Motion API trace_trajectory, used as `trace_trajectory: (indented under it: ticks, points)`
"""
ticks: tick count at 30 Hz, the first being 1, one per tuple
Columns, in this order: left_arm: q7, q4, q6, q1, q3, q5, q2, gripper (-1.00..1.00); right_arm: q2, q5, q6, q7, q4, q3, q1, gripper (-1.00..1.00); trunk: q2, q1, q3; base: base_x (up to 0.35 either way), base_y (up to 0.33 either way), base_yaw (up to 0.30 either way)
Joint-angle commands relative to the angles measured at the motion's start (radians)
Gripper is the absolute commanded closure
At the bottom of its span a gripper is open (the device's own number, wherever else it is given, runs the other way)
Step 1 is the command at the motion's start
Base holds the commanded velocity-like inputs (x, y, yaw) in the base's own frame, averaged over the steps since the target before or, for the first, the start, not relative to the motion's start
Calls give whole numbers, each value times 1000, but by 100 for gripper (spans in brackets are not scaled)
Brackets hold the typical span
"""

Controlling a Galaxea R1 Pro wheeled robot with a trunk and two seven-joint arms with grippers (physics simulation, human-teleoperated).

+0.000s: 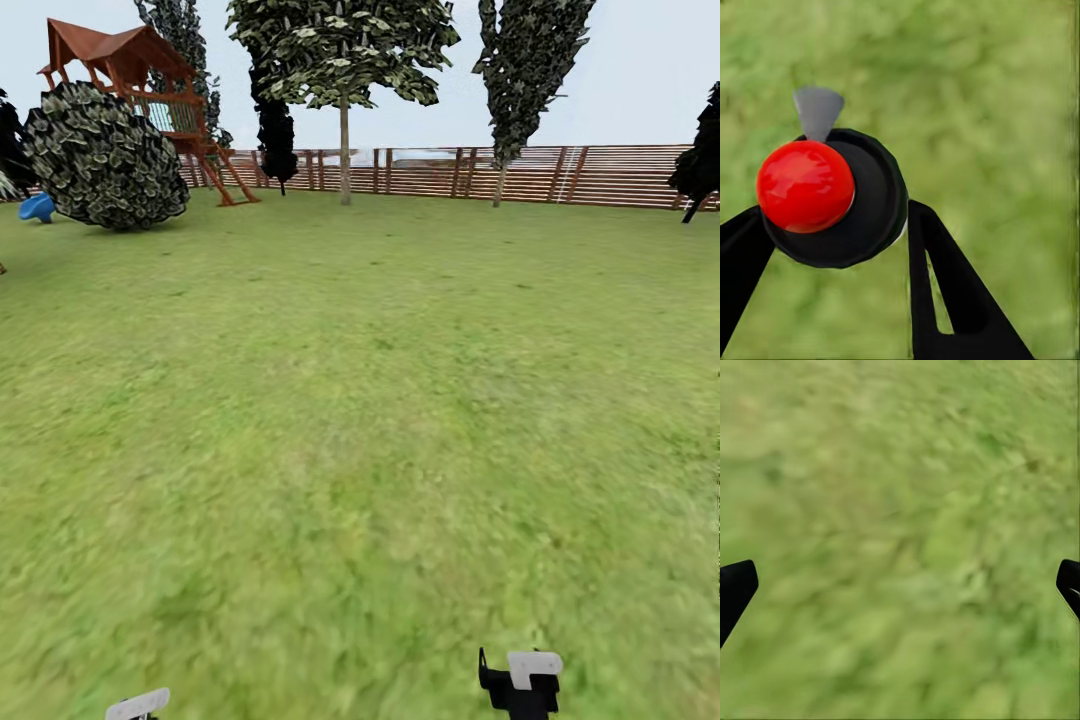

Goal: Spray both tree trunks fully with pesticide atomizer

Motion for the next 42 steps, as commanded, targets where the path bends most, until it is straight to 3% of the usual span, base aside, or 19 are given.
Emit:
trace_trajectory:
  ticks: [1, 42]
  points:
    - [7, -1, -2, 0, -8, 2, 0, 100, 0, -9, -2, -2, 0, 9, -1, -100, 0, 0, -1, 338, 0, -198]
    - [7, -1, -1, 0, -8, 2, 0, 100, 0, -9, -2, -1, 0, 10, -1, -100, 0, 0, 0, 338, 0, -7]
